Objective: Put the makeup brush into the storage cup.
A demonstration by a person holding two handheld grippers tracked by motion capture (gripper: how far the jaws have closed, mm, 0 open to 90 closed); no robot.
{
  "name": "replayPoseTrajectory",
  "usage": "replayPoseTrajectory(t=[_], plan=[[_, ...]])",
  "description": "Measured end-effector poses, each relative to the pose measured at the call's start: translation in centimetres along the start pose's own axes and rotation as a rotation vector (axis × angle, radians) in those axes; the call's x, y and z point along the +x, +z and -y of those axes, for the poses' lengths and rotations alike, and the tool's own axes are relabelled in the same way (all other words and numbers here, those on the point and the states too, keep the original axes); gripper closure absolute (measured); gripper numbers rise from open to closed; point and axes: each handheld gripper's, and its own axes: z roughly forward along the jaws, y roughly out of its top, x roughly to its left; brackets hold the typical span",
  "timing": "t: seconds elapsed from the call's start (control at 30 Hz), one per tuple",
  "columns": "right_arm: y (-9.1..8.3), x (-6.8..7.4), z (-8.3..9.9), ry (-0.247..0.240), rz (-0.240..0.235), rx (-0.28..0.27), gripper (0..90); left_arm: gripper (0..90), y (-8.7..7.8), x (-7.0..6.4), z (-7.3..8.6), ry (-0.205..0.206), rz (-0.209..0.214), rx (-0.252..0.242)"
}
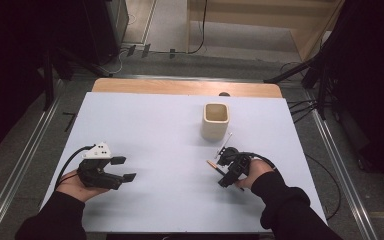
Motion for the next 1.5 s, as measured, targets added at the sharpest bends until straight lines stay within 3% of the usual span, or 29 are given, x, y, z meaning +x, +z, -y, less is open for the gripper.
replayPoseTrajectory(t=[0.13,0.27,0.33,0.43,0.7,0.83,1.07,1.37,1.5], plan=[[0.3,0.3,-0.1,-0.02,0.048,0.01,43.5,28.7,0.0,0.0,0.0,0.0,0.0,0.002],[0.3,0.4,-0.1,-0.018,0.062,0.008,45.4,28.7,0.0,0.0,0.0,0.0,0.002,0.001],[0.2,0.5,-0.1,-0.019,0.064,0.009,49.6,28.7,0.0,0.0,0.0,0.0,0.002,0.002],[0.0,0.5,-0.2,0.001,0.06,0.028,63.2,28.7,0.0,0.0,0.0,-0.001,0.001,0.002],[0.0,-0.2,-0.4,0.059,0.042,0.035,77.8,28.7,0.1,0.0,0.0,-0.001,0.001,0.003],[0.0,-0.3,-0.3,0.053,0.043,0.03,83.8,28.7,0.1,-0.1,0.0,0.0,0.001,0.004],[-0.1,-0.5,-0.2,0.047,0.032,0.026,84.4,28.7,0.1,-0.1,0.0,0.0,0.0,0.005],[-0.2,-1.0,0.0,0.084,-0.008,0.008,84.6,28.7,0.1,0.0,0.0,-0.002,0.0,0.005],[-1.0,-1.4,0.2,0.099,-0.031,-0.026,84.6,28.7,0.1,0.0,0.0,-0.001,0.001,0.007]])
